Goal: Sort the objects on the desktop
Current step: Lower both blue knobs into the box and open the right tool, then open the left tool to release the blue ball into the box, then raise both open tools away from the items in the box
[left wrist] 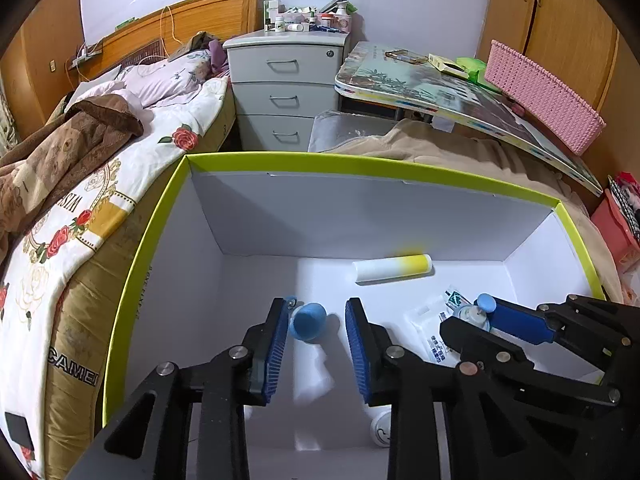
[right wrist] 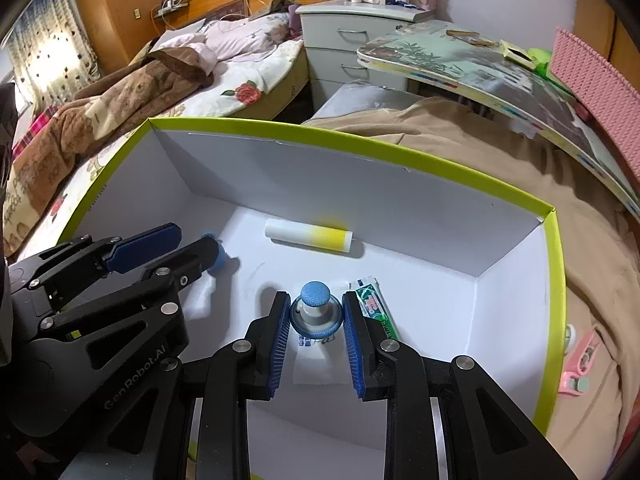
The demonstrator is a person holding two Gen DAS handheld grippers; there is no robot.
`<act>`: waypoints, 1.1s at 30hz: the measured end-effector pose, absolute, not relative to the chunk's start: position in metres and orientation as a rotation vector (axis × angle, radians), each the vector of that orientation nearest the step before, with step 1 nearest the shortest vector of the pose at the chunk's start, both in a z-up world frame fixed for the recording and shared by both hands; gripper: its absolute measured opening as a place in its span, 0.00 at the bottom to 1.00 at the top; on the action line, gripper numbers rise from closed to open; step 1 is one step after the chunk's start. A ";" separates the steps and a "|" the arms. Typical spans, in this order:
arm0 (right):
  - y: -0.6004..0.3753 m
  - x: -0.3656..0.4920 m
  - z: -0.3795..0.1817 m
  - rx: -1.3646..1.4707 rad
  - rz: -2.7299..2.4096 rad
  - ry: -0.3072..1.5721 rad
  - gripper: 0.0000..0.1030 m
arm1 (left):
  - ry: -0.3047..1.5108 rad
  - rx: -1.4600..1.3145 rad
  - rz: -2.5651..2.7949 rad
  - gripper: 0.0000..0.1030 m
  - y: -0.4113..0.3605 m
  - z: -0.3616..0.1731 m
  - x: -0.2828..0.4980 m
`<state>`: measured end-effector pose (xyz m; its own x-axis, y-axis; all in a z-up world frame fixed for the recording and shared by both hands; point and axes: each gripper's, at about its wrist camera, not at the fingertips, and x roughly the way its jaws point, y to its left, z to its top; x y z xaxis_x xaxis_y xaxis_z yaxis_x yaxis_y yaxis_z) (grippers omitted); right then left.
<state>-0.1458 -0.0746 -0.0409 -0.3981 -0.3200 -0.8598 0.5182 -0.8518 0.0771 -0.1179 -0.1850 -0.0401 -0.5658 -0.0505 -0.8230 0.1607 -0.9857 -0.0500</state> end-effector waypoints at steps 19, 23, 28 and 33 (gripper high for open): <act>-0.072 -0.139 -0.034 1.298 -2.292 0.287 0.28 | 0.153 1.358 -2.655 0.39 -0.183 -0.031 -0.110; -0.072 -0.138 -0.032 1.293 -2.296 0.287 0.28 | 0.148 1.357 -2.653 0.39 -0.182 -0.030 -0.109; -0.070 -0.134 -0.028 1.281 -2.301 0.286 0.29 | 0.137 1.344 -2.655 0.39 -0.181 -0.026 -0.105; -0.067 -0.130 -0.023 1.259 -2.312 0.273 0.32 | 0.123 1.311 -2.663 0.39 -0.179 -0.018 -0.100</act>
